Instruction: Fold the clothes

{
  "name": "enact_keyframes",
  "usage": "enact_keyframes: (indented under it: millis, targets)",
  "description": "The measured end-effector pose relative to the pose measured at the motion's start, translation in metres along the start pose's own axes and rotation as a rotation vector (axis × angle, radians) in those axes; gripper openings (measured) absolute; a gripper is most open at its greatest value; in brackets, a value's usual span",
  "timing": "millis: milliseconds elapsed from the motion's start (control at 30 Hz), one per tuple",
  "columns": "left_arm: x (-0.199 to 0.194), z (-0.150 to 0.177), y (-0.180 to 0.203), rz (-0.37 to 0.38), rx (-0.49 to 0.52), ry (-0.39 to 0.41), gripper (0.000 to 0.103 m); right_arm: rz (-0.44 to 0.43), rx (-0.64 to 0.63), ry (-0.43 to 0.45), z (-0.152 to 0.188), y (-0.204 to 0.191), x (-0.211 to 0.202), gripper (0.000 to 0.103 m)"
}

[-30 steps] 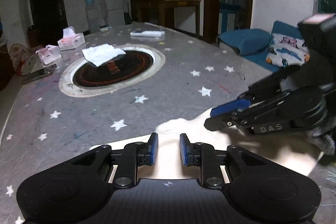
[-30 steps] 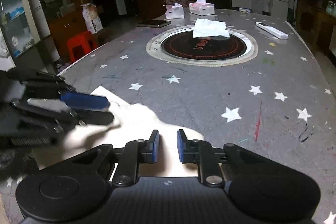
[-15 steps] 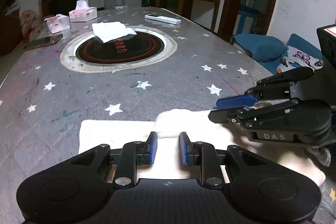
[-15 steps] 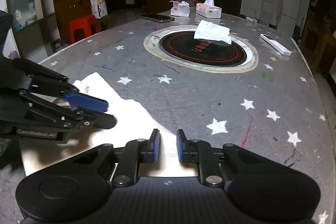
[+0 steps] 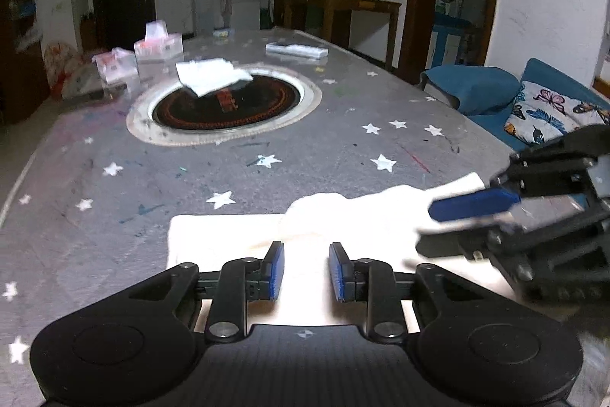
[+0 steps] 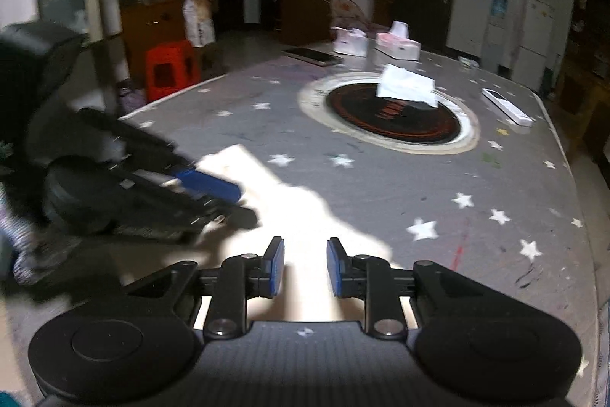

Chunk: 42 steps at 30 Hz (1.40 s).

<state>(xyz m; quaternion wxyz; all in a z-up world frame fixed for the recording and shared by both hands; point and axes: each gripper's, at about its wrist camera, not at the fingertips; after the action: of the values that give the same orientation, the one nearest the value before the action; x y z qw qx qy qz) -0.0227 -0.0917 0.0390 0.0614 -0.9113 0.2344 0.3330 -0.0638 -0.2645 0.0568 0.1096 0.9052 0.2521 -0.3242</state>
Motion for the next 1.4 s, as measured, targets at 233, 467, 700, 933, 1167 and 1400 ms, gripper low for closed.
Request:
enact_keyframes:
  millis: [233,467,700,933,1167,1400]
  targets:
    - [-0.033,0.024,0.01,-0.015,0.028,0.047,0.028,0.002,0.012,0.04,0.026,-0.034,-0.024,0.022]
    - [-0.033,0.044,0.014,-0.035,0.015,0.025,0.031,0.053,-0.048,0.051,0.053,-0.054,-0.017,0.022]
    - [-0.045,0.041,0.007,-0.074,-0.032,0.061,0.043,0.009,0.069,0.079,0.056,-0.034,-0.04,0.022]
    - [-0.043,0.051,-0.006,-0.088,-0.099,0.032,0.043,0.016,0.081,0.049,0.071,-0.019,-0.044,0.023]
    - [-0.05,0.055,0.008,0.034,-0.163,0.004,0.044,0.077,0.046,0.003,0.074,-0.001,-0.052,0.023]
    - [-0.048,0.042,0.021,0.054,-0.123,0.015,0.045,0.056,0.177,0.005,0.067,0.033,-0.068,0.024]
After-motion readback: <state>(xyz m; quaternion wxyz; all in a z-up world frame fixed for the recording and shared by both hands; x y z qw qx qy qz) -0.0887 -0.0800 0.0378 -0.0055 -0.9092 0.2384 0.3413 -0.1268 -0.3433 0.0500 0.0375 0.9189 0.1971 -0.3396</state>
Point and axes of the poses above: each gripper's, at about its wrist camera, not at the fingertips, and x roughly the way its jaws point, y to its right, z to its underside, and after that the axes turned 2 degrees about -x, right-handed
